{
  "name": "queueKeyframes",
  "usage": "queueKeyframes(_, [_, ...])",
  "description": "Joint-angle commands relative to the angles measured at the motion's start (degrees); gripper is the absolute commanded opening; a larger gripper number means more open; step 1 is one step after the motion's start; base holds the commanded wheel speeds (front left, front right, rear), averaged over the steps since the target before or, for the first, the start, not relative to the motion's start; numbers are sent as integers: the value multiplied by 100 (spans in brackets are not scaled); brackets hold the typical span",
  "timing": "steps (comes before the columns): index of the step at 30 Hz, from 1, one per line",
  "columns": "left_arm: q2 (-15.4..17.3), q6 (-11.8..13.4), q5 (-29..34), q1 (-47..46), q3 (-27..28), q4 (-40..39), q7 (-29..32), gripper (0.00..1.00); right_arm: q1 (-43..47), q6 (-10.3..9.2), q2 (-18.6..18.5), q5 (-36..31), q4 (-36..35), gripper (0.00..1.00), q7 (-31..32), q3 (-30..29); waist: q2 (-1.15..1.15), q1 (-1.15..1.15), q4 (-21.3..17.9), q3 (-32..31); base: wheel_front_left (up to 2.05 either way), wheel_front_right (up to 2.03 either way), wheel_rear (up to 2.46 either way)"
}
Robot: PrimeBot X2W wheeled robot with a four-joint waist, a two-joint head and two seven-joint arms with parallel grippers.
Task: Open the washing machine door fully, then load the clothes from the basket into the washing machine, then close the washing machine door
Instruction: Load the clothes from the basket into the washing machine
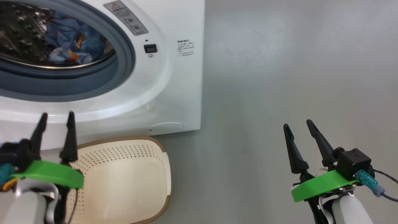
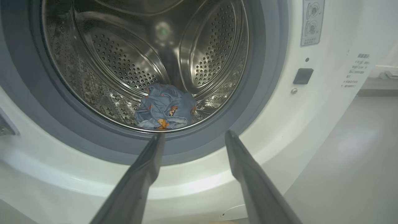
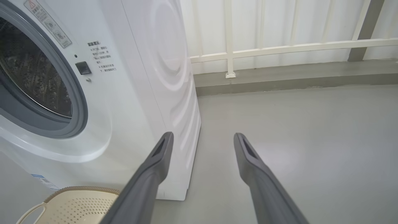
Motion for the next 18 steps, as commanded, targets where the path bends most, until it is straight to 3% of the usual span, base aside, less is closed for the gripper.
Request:
queueKeyframes(1, [126, 34, 68, 55, 253, -180, -33, 100, 49, 9, 1, -43, -115, 100, -43, 126, 0, 0, 101, -161, 0, 0, 0])
queueKeyframes(9, [-364, 80, 363, 840, 633, -660, -34, 100, 217, 9, 1, 4, -97, 100, -43, 148, 0, 0, 107, -596, 0, 0, 0])
queueKeyframes(18, [-935, -49, 648, 1533, 948, -1013, -34, 100, 494, 9, 1, 77, -51, 100, -43, 130, 0, 0, 124, -1058, 0, 0, 0])
